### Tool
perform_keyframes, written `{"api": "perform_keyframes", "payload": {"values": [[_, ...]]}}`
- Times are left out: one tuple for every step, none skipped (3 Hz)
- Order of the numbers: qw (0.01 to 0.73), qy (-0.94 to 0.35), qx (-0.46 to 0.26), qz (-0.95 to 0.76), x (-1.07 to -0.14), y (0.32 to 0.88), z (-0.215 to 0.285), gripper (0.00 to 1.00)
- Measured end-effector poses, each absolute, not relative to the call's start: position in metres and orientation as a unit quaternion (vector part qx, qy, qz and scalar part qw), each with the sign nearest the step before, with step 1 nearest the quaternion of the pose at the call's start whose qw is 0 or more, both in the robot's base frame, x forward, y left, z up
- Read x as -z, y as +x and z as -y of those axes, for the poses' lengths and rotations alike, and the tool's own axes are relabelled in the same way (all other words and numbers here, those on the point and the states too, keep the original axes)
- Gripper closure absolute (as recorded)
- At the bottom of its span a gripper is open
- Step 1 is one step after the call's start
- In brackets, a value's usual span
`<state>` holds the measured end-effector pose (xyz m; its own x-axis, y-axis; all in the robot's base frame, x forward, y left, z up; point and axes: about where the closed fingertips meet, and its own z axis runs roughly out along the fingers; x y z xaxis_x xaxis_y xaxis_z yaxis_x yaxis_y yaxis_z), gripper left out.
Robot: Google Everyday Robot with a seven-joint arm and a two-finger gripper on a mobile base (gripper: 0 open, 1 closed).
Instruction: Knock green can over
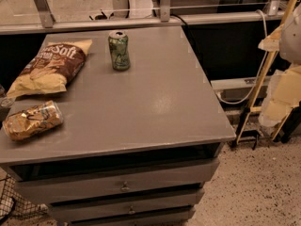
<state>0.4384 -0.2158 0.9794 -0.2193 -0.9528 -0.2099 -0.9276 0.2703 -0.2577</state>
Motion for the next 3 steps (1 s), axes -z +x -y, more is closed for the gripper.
{"api": "perform_keyframes", "payload": {"values": [[0.164, -0.603, 0.038, -0.78, -0.979, 0.438, 0.216, 0.0], [0.207, -0.588, 0.015, -0.782, -0.974, 0.464, 0.212, 0.0], [0.284, -0.556, -0.032, -0.781, -0.965, 0.514, 0.198, 0.0]]}}
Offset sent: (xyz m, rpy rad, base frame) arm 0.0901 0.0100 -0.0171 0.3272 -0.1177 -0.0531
